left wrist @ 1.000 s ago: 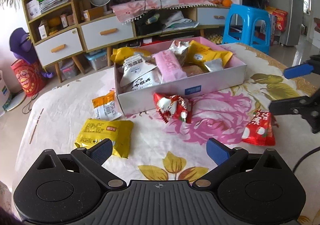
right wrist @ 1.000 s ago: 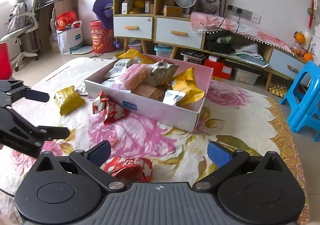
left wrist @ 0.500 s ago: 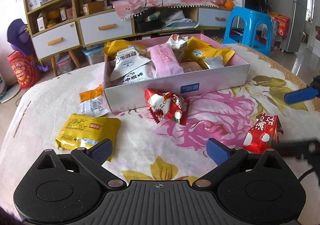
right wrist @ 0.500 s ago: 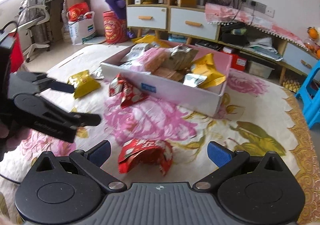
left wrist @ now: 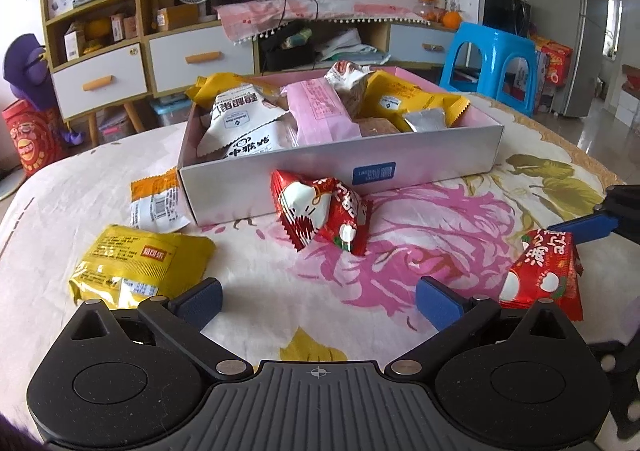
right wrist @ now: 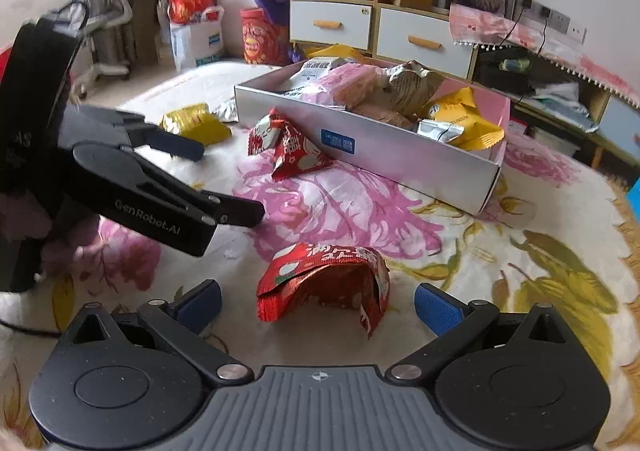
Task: Organize snacks
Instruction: 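Move both open tools back over the red wrapped candies on the bed, then grasp a red candy with the left tool while the right tool grasps another red candy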
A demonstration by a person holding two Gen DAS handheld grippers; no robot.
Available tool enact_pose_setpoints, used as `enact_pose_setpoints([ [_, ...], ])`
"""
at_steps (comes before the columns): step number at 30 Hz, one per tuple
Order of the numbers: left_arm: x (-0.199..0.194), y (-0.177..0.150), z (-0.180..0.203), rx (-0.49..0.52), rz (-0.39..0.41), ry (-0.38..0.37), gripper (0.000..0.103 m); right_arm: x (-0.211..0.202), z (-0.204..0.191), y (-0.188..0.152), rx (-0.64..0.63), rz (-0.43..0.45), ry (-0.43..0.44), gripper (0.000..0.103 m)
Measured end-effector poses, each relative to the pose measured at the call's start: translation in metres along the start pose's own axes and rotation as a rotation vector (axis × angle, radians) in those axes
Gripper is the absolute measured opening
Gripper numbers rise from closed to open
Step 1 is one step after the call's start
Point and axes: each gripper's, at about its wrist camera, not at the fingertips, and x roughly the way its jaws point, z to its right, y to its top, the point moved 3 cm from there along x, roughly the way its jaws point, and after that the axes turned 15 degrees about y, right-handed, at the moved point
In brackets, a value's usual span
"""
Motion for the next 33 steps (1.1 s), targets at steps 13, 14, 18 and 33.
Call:
enact_pose_setpoints([
  [13, 0.018, 0.017, 0.003, -0.014, 0.003, -0.001, 0.101, 0.011, 0.005, 0.009, -0.035, 0.021, 0.009, 0.095],
  [14, 0.019, 0.018, 0.003, -0.020, 0.003, -0.002, 0.101, 0.011, 0.005, 0.009, -0.036, 0.021, 0.010, 0.095],
  [18, 0.024, 0.024, 0.003, -0.054, 0.006, -0.002, 0.098, 0.010, 0.005, 0.008, -0.036, 0.020, 0.012, 0.095],
  [33, 0.022, 0.033, -0.002, -0.144, -0.014, -0.028, 0.040, 0.003, -0.006, 0.007, -0.079, 0.029, 0.063, 0.071],
])
